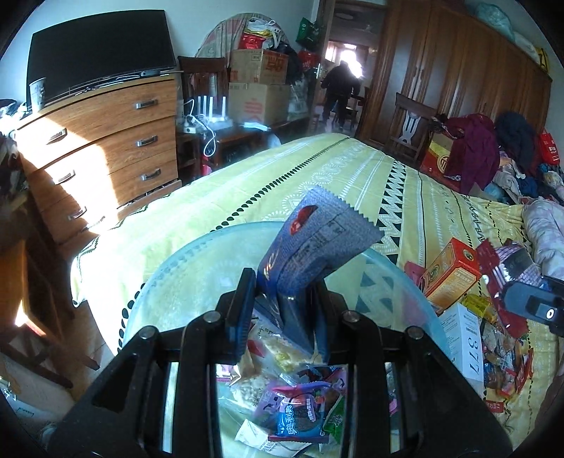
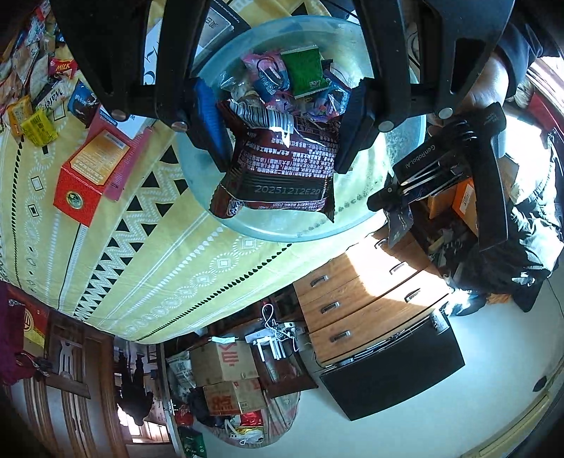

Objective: Organize snacks
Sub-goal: 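Lower both packets into the clear bowl and open both tools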

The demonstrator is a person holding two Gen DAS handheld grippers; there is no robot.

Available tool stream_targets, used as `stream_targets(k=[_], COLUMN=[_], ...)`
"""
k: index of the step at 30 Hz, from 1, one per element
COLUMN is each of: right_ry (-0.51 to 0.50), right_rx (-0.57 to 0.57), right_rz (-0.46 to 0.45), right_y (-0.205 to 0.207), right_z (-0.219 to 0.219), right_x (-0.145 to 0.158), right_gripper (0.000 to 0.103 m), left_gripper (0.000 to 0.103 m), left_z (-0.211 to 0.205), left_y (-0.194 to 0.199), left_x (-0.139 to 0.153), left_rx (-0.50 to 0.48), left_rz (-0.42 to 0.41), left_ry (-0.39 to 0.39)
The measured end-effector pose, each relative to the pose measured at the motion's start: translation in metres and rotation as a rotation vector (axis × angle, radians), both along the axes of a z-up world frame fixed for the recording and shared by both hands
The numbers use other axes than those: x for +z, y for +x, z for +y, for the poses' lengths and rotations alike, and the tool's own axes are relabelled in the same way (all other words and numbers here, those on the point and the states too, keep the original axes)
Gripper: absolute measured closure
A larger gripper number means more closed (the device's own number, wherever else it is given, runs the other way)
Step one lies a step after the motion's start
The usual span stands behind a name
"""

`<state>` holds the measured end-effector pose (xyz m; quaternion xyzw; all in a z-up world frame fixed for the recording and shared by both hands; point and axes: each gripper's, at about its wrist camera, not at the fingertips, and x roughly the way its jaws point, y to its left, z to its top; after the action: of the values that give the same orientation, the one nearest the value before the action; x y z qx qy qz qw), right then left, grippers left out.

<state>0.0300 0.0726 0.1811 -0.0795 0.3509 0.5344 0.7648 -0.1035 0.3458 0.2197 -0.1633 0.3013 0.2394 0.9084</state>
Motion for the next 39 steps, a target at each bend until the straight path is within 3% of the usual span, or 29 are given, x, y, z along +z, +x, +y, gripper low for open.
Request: stream_targets(k=[39], right_ry=[-0.026], right_rx=[0.029], right_rz=[0.026], right_y=[-0.008], right_z=[0.031], right_x=[-0.007], right_gripper=[0.041], left_gripper=[0.072], left_z=[0.01], left_y=[0.01], left_x=[-0.013], left_rx=[-0.03], left_rz=[0.019], left_ry=[-0.018])
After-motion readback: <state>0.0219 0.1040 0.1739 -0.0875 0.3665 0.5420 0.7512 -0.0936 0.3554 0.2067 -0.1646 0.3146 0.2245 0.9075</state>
